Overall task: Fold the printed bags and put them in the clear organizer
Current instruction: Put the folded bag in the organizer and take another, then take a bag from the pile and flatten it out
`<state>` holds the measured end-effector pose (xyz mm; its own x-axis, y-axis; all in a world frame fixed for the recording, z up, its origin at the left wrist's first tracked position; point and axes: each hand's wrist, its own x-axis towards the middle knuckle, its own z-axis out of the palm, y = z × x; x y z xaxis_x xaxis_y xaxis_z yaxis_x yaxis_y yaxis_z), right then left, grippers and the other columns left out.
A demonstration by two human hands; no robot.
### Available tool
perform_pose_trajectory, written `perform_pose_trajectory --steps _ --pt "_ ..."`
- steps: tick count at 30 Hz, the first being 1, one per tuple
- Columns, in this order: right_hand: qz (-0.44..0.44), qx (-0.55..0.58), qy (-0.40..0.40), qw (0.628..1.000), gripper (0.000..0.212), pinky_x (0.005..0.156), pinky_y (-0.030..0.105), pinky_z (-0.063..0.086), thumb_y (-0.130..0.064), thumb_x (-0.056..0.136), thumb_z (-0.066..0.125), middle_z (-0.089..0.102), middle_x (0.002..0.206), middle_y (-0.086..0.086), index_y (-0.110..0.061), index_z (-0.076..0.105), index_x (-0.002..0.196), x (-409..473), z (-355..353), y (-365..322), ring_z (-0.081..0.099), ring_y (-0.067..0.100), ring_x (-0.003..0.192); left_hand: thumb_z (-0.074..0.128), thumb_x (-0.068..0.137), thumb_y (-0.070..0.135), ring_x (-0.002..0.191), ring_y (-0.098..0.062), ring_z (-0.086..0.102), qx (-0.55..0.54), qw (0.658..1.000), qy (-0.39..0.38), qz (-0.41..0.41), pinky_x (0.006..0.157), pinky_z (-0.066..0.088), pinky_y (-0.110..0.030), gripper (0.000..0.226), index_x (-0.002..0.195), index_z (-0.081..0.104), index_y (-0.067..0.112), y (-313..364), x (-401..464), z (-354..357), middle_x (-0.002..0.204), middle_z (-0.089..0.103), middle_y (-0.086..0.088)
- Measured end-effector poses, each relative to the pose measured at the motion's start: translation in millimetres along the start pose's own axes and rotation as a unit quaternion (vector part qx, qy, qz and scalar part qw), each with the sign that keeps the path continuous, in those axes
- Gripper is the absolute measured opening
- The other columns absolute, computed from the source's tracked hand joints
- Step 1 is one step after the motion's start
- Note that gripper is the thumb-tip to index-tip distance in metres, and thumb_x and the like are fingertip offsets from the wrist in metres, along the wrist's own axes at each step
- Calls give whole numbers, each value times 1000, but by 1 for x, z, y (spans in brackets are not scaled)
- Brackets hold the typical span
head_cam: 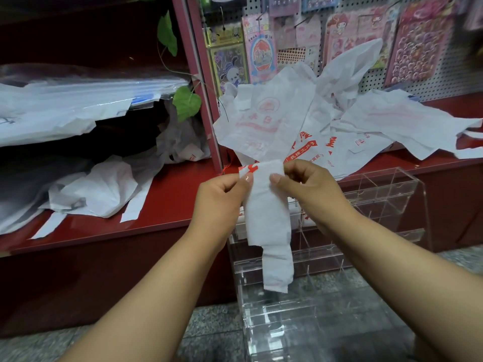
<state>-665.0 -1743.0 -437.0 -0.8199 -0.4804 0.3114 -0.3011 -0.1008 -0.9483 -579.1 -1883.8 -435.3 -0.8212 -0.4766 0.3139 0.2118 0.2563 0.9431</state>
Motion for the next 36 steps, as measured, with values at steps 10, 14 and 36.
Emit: perform_pose_trajectory --steps 10,14,36 --pt "111 32 -20 993 7 74 36 54 -8 81 72 68 77 4 -7 67 78 10 -7 21 64 19 74 63 88 -3 86 -22 73 -71 995 -25 -62 72 60 -28 22 102 72 12 4 -2 3 96 76 -9" --pt "123 70 -21 990 12 79 38 54 -8 81 72 69 78 6 -9 64 73 10 -5 22 66 24 79 63 86 -8 88 -22 73 -78 995 -25 -63 71 59 -28 29 108 71 9 0 0 5 98 76 -9" --pt "132 -16 -110 985 38 56 21 42 -23 70 84 57 61 -11 -11 65 100 8 -6 24 55 4 57 69 86 3 79 -25 72 -103 984 64 -133 73 61 -37 6 87 72 8 -14 1 8 86 76 -10"
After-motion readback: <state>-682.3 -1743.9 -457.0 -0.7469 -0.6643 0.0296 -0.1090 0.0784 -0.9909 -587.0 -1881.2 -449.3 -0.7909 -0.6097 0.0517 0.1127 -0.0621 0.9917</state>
